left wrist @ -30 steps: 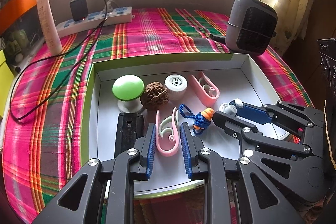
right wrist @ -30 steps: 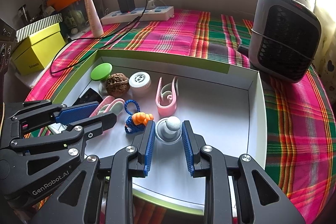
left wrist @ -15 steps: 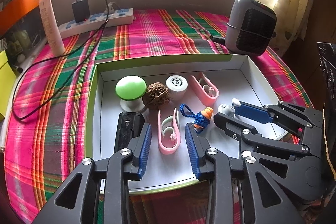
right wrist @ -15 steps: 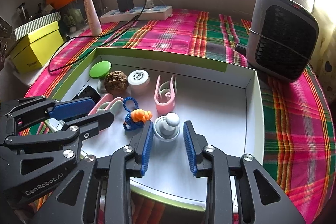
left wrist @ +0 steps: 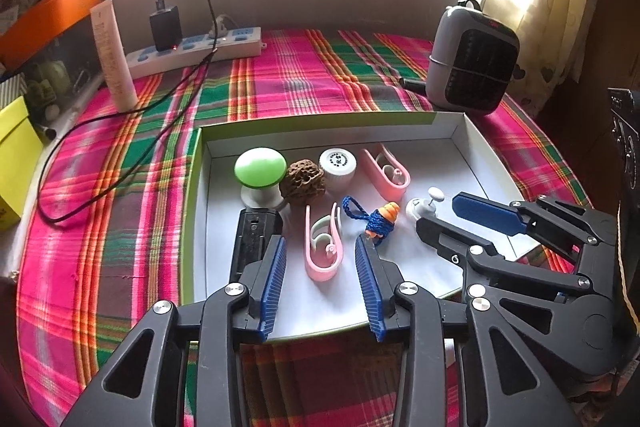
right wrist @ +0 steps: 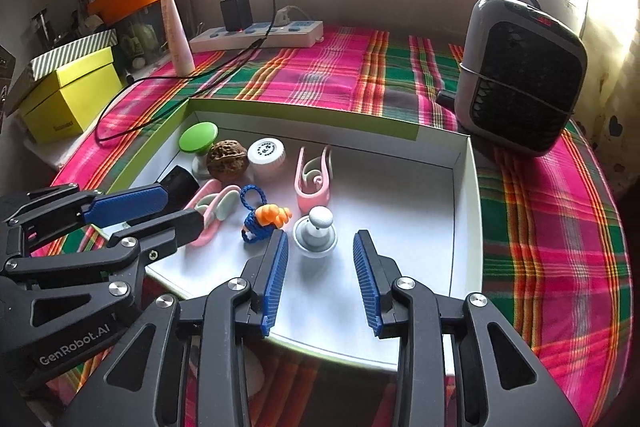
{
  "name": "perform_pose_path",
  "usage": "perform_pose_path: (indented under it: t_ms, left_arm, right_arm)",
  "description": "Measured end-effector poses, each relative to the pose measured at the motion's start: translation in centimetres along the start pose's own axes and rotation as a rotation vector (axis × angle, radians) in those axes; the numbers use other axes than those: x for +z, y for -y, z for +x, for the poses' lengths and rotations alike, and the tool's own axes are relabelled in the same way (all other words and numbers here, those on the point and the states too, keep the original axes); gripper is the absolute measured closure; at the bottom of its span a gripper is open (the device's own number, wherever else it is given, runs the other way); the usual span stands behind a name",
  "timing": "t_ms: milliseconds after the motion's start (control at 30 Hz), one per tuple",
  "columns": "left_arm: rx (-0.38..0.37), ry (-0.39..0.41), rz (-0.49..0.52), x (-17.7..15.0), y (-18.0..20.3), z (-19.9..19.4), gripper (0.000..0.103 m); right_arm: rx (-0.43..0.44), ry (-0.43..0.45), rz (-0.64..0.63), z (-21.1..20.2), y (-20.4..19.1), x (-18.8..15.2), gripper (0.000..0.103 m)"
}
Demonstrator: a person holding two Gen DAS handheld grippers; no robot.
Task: Organize objects
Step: 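Withdraw both open grippers from the tray toward the remaining items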
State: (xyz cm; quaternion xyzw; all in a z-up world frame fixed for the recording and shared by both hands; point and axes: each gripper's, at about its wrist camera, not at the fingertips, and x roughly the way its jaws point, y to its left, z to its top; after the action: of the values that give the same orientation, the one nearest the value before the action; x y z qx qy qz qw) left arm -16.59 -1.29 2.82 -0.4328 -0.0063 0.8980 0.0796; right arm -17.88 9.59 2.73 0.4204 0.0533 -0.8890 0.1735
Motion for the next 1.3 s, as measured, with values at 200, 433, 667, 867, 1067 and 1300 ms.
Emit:
perform_pose_path:
  t_ms: [200, 433, 667, 867, 1067, 1300]
  left_arm:
    - [0.003, 0.020, -0.002, -0.4, 0.1, -1.1, 0.069]
    - [0.011, 0.043, -0.002, -1.0, 0.2, -2.3, 0.069]
    - [0.009, 0.057, -0.007, -2.0, 0.0, -3.6, 0.068]
    - [0.003, 0.074, -0.017, -2.8, -0.2, -4.6, 0.066]
    - [0.003, 0.079, -0.001, -3.6, 0.0, -5.4, 0.065]
    - [0.008, 0.081, 0.004, -4.6, 0.1, -6.0, 0.064]
  right_arm:
    - [-0.007, 0.014, 0.009, -0.8, -0.1, -0.1, 0.068]
    - [-0.012, 0.035, 0.009, -1.9, -0.6, -0.7, 0.068]
    - [-0.003, 0.059, 0.010, -3.3, -1.0, -1.2, 0.068]
    - [0.003, 0.073, 0.010, -4.3, -1.5, -2.1, 0.068]
    - [0.006, 0.072, 0.020, -4.8, -1.6, -3.1, 0.068]
    - [0.009, 0.079, 0.018, -5.5, -2.0, -3.7, 0.068]
